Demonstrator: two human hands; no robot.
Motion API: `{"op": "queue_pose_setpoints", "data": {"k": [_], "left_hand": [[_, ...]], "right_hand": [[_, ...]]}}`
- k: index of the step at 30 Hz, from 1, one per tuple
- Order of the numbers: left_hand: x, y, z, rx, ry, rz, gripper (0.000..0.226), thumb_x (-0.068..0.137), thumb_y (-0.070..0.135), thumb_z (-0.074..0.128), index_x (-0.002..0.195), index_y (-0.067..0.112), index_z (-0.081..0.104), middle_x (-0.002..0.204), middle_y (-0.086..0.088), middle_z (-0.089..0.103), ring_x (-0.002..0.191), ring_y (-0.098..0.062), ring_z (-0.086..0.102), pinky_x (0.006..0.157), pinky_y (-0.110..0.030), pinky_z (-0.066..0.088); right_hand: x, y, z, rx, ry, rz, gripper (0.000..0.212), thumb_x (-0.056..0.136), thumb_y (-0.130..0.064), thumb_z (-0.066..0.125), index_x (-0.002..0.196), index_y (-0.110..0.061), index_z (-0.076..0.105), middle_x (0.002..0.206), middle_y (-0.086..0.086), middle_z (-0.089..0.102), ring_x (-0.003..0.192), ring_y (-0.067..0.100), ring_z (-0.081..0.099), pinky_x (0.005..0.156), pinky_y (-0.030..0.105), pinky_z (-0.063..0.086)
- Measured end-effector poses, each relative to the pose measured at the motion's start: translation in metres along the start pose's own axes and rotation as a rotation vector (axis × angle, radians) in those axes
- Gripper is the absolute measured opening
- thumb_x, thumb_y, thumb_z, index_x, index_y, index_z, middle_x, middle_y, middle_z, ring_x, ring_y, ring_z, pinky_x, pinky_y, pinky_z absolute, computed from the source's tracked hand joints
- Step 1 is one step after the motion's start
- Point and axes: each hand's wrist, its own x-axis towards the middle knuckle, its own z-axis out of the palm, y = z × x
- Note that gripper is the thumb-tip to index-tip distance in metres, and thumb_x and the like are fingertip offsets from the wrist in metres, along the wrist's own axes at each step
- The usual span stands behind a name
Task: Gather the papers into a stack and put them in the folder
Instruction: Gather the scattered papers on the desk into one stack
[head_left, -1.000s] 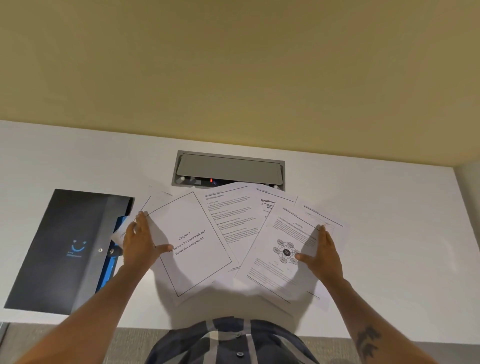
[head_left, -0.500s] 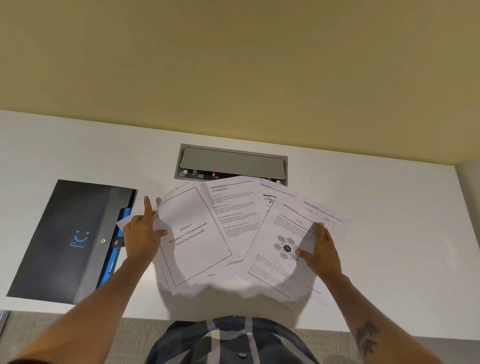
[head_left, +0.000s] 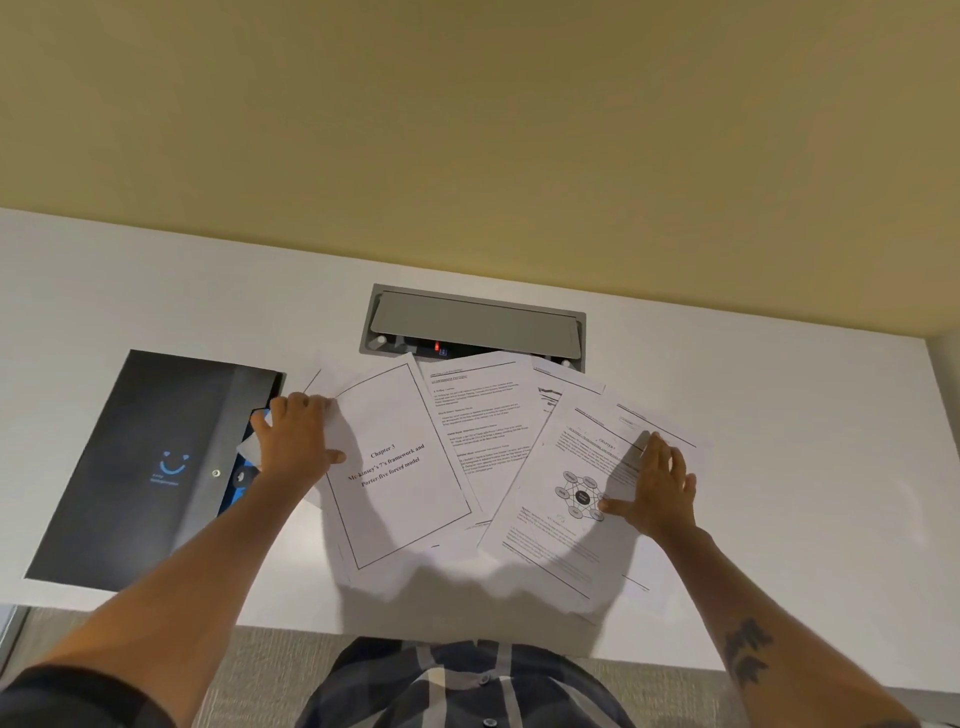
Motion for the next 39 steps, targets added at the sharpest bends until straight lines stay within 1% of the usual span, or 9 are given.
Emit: {"op": "queue_pose_setpoints", "data": {"k": [4, 7, 10, 15, 22, 27, 32, 36, 39], "left_hand": [[0.002, -0.002, -0.002, -0.209, -0.047, 0.019, 0.099, 0.065, 0.031, 0.098, 0.148, 0.019, 0.046, 0.148, -0.013, 0.046, 0.138, -0.038, 0.041, 0.1, -0.057, 0.052], [0.006, -0.004, -0.002, -0.269, -0.052, -0.02, 0.103, 0.06, 0.027, 0.101, 0.147, 0.021, 0.046, 0.147, -0.014, 0.044, 0.135, -0.04, 0.043, 0.093, -0.058, 0.055], [0.011, -0.008, 0.0, -0.267, -0.062, -0.048, 0.107, 0.056, 0.031, 0.103, 0.146, 0.02, 0.045, 0.147, -0.017, 0.042, 0.133, -0.042, 0.043, 0.089, -0.057, 0.056], [0.022, -0.014, 0.003, -0.279, -0.081, -0.061, 0.114, 0.049, 0.037, 0.104, 0.145, 0.017, 0.044, 0.141, -0.019, 0.043, 0.128, -0.043, 0.044, 0.089, -0.055, 0.054], [0.028, -0.017, 0.004, -0.293, -0.087, -0.057, 0.117, 0.045, 0.04, 0.105, 0.144, 0.019, 0.046, 0.134, -0.017, 0.053, 0.127, -0.041, 0.047, 0.09, -0.054, 0.052], [0.027, -0.018, 0.007, -0.273, -0.11, -0.053, 0.11, 0.049, 0.044, 0.102, 0.141, 0.019, 0.047, 0.127, -0.006, 0.066, 0.128, -0.036, 0.05, 0.094, -0.052, 0.048], [0.023, -0.018, 0.009, -0.216, -0.117, -0.039, 0.097, 0.057, 0.051, 0.098, 0.136, 0.015, 0.053, 0.121, -0.007, 0.068, 0.123, -0.035, 0.055, 0.102, -0.055, 0.042], [0.016, -0.017, 0.011, -0.215, -0.067, -0.028, 0.082, 0.062, 0.047, 0.097, 0.125, 0.011, 0.058, 0.118, -0.01, 0.065, 0.116, -0.035, 0.058, 0.096, -0.052, 0.046], [0.008, -0.015, 0.017, -0.335, -0.01, -0.023, 0.06, 0.072, 0.032, 0.094, 0.114, 0.009, 0.057, 0.104, -0.008, 0.063, 0.104, -0.036, 0.062, 0.088, -0.049, 0.045]], "right_hand": [[0.001, -0.001, -0.005, -0.003, 0.01, -0.009, 0.153, 0.064, -0.058, 0.095, 0.166, -0.003, -0.005, 0.174, 0.014, 0.009, 0.162, 0.037, 0.009, 0.128, 0.061, 0.022], [0.0, -0.002, -0.009, 0.057, 0.037, -0.003, 0.157, 0.054, -0.054, 0.101, 0.166, -0.006, 0.003, 0.167, 0.016, 0.024, 0.155, 0.039, 0.025, 0.119, 0.059, 0.039], [0.001, -0.003, -0.013, 0.092, 0.044, 0.011, 0.158, 0.047, -0.051, 0.104, 0.165, -0.008, 0.008, 0.16, 0.015, 0.03, 0.148, 0.04, 0.031, 0.112, 0.059, 0.046], [0.005, -0.002, -0.016, 0.127, 0.058, 0.029, 0.157, 0.038, -0.048, 0.107, 0.162, -0.008, 0.018, 0.155, 0.018, 0.033, 0.144, 0.045, 0.033, 0.114, 0.058, 0.042], [0.015, 0.003, -0.02, 0.162, 0.067, 0.012, 0.132, 0.038, -0.04, 0.109, 0.145, -0.004, 0.042, 0.142, 0.021, 0.047, 0.138, 0.041, 0.039, 0.118, 0.049, 0.035], [0.017, 0.006, -0.019, 0.172, 0.056, -0.003, 0.124, 0.042, -0.039, 0.108, 0.144, -0.003, 0.047, 0.139, 0.02, 0.053, 0.134, 0.038, 0.044, 0.115, 0.043, 0.034], [0.012, 0.005, -0.018, 0.21, 0.056, -0.006, 0.119, 0.048, -0.037, 0.107, 0.147, -0.005, 0.049, 0.14, 0.018, 0.054, 0.133, 0.039, 0.044, 0.113, 0.048, 0.041], [0.01, 0.006, -0.017, 0.183, 0.061, -0.022, 0.119, 0.049, -0.038, 0.107, 0.149, -0.007, 0.049, 0.143, 0.02, 0.051, 0.134, 0.041, 0.043, 0.112, 0.05, 0.043], [0.008, 0.009, -0.016, 0.188, 0.105, -0.002, 0.125, 0.045, -0.039, 0.108, 0.148, -0.005, 0.046, 0.148, 0.023, 0.046, 0.141, 0.044, 0.039, 0.114, 0.054, 0.044]]}}
